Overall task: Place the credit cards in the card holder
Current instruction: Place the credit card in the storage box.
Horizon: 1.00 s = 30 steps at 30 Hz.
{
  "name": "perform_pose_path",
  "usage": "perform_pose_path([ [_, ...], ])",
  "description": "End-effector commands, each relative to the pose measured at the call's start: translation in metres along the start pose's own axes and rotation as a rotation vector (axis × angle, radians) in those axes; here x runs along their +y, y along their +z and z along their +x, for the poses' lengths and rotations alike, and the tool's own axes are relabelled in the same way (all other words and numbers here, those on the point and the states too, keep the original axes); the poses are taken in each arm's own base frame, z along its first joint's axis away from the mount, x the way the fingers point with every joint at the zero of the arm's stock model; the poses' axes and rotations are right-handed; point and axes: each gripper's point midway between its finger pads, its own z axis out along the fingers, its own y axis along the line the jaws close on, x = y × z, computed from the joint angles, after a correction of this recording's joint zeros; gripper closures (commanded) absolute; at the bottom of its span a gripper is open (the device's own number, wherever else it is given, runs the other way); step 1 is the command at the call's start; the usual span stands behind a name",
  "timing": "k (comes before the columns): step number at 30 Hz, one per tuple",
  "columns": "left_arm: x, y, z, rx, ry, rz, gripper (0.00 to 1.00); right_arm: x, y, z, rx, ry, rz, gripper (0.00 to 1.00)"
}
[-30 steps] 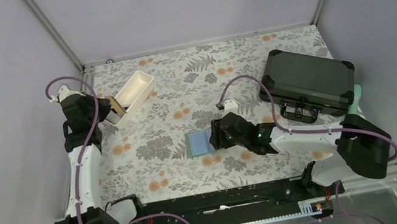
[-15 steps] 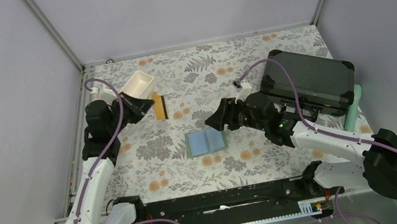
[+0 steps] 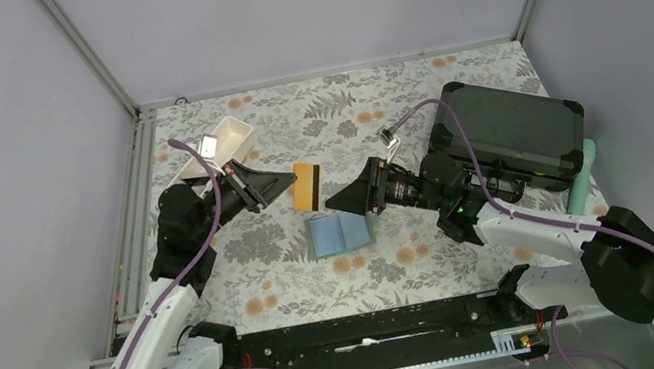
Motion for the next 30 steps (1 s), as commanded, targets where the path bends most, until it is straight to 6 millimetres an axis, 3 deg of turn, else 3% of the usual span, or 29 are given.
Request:
perform_pose_path([
  [1,-0.04,-0.004,0.001,-0.004,0.033,0.156,1.0,0.039,0.003,-0.014,-0.006,-0.034,-0.143,0.24],
  [10,-0.048,-0.002,0.014,0.005,-0.003,0.196,1.0,0.059,0.006,-0.023,-0.024,-0.003,-0.23,0.38],
  [14,-0.046,0.0,0.02,0.014,-0.016,0.194,1.0,0.064,0.006,-0.026,-0.034,0.009,-0.253,0.58],
  [20,-0.045,0.002,0.026,0.029,-0.021,0.197,1.0,0.061,0.007,-0.026,-0.039,0.026,-0.239,1.0],
  [22,-0.046,0.002,0.027,0.035,-0.02,0.2,1.0,0.058,0.006,-0.025,-0.041,0.028,-0.231,1.0],
  [23,-0.046,0.002,0.028,0.043,-0.017,0.202,0.97,0.058,0.006,-0.025,-0.044,0.027,-0.23,1.0],
  [30,-0.046,0.0,0.043,0.124,0.01,0.24,0.49,0.058,0.002,-0.02,-0.022,-0.008,-0.23,1.0],
])
